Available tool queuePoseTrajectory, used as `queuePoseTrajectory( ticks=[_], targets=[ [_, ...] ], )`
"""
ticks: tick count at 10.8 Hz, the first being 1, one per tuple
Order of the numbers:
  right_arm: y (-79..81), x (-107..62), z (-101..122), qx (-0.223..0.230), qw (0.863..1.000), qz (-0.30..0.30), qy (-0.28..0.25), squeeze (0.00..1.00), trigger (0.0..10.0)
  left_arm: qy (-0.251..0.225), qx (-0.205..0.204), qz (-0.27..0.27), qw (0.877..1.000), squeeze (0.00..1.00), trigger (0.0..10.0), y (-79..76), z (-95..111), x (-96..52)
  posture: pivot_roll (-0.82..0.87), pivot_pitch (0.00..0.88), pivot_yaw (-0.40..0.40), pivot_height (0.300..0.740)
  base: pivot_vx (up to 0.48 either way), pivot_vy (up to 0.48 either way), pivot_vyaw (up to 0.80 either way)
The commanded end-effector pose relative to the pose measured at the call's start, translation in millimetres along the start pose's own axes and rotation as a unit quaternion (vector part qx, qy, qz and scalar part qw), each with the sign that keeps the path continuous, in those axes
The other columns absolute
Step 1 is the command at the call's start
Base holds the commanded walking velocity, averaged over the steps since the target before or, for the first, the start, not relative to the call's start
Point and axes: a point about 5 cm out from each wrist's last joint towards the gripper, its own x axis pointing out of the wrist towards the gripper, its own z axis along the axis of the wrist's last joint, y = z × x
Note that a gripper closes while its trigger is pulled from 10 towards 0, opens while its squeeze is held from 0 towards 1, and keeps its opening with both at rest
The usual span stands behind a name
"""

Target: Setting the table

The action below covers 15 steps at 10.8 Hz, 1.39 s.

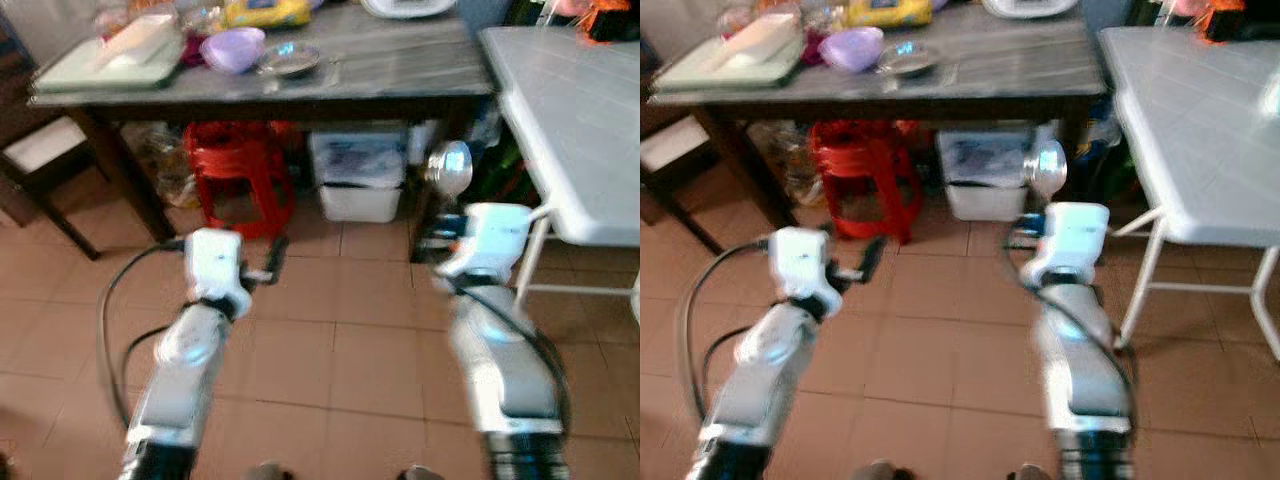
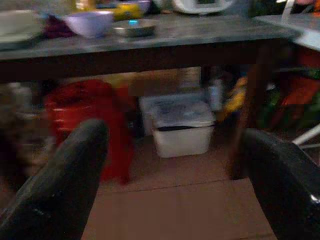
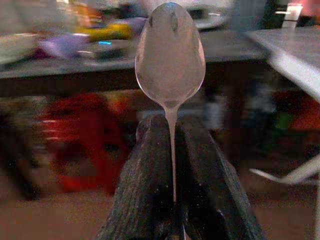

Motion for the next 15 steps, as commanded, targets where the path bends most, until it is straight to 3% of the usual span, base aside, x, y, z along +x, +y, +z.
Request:
queuePoseTrajectory(
  ticks=[1, 15],
  targets=[
    [-5.4, 0.7, 4.9, -0.006, 1.0, -0.008, -0.012, 0.0, 10.0, -0.005, 0.003, -0.002, 1.0, 0.0, 10.0, -2.6, 1.2, 0.3, -0.02, 0.121, 0.089, 0.74, 0.0, 0.0, 0.0],
    [-4.6, 0.7, 2.6, -0.016, 1.0, -0.005, -0.015, 0.0, 10.0, -0.023, -0.022, -0.05, 0.998, 0.0, 10.0, -10.6, 5.7, 0.2, -0.01, 0.101, 0.09, 0.74, 0.017, 0.0, 0.0]
  ],
)
